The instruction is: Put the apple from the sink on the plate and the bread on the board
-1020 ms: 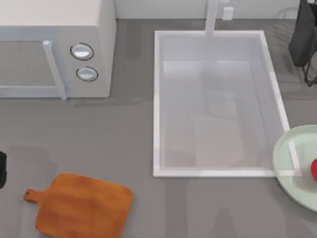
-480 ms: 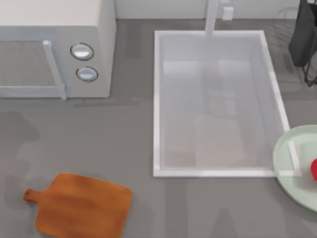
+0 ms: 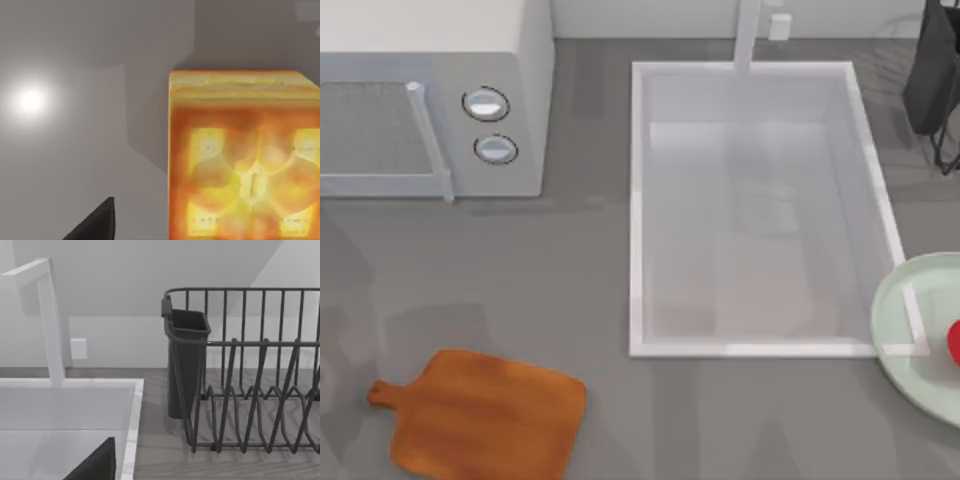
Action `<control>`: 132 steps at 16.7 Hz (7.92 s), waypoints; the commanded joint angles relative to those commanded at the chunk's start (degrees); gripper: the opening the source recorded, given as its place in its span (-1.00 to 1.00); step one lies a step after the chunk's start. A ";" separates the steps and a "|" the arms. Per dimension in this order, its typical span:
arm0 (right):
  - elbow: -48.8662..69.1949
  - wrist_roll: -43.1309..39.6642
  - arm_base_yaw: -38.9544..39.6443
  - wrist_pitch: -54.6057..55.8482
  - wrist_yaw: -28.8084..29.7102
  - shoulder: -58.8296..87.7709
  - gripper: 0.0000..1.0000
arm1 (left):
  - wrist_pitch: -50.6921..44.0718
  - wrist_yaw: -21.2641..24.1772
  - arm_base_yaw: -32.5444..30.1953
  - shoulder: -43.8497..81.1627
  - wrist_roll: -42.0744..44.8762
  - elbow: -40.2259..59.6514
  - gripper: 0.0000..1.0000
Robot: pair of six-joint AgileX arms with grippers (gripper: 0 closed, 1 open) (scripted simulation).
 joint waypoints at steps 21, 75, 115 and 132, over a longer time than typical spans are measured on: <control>0.00 0.00 0.00 0.00 0.00 0.00 1.00 | 16.20 0.02 0.19 7.92 0.55 -8.68 0.70; 0.00 0.00 0.00 0.00 0.00 0.00 1.00 | -11.68 -1.48 -28.16 -2.94 -64.81 1.41 -1.00; 0.00 0.00 0.00 0.00 0.00 0.00 1.00 | 3.58 -0.34 -46.35 -6.16 -184.90 -10.06 -1.00; 0.00 0.00 0.00 0.00 0.00 0.00 1.00 | 9.78 -0.32 -46.11 -3.63 -185.16 -13.97 -0.25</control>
